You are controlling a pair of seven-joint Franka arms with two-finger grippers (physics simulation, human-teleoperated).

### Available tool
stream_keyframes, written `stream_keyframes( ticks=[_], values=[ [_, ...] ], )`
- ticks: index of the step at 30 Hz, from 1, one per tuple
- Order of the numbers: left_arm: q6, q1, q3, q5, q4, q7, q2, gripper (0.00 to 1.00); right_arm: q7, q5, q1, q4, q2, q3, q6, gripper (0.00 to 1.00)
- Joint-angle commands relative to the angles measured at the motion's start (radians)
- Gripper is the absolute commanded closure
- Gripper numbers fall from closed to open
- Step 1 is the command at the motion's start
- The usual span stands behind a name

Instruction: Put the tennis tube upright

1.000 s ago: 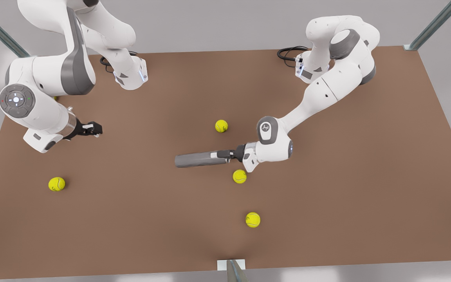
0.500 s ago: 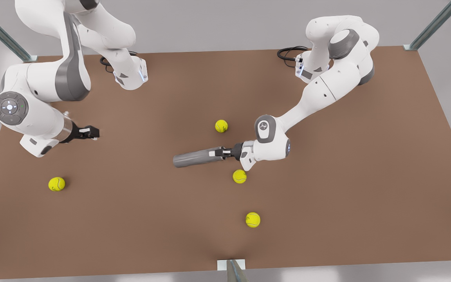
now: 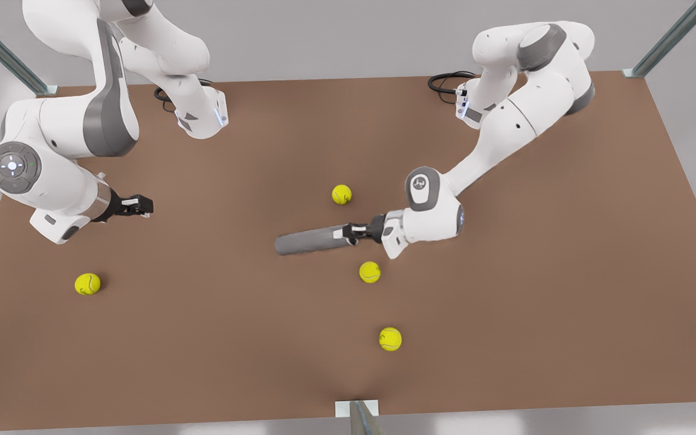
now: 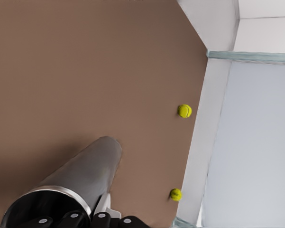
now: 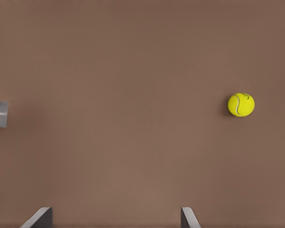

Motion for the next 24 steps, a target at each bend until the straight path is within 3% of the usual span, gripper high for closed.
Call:
stream_keyframes(
  ticks=[1, 2, 7, 9, 20, 24],
  values=[
    [-0.134, -0.008, 0.039, 0.075, -0.012, -0.175, -0.083, 0.79, -0.010, 0.000, 0.000, 0.000, -0.003, 0.000, 0.001, 0.00],
    [-0.205, 0.006, 0.045, 0.203, -0.008, -0.272, -0.104, 0.79, -0.002, -0.009, 0.003, 0.000, -0.010, 0.000, 0.001, 0.00],
    [-0.367, 0.012, 0.068, 0.327, -0.008, -0.453, -0.225, 0.79, -0.002, -0.009, 0.008, 0.000, -0.010, -0.006, 0.001, 0.00],
    [-0.486, 0.024, 0.068, 0.477, 0.015, -0.562, -0.238, 0.79, -0.005, -0.004, 0.008, 0.000, -0.012, -0.006, -0.003, 0.00],
    [-0.979, 0.036, 0.159, 0.694, 0.016, -0.620, -0.388, 0.79, -0.007, -0.001, 0.008, -0.003, -0.006, -0.012, -0.006, 0.00],
    [-0.918, 0.038, 0.179, 0.743, 0.031, -0.681, -0.396, 0.79, -0.007, -0.001, 0.008, -0.001, -0.001, -0.012, -0.006, 0.00]
  ],
)
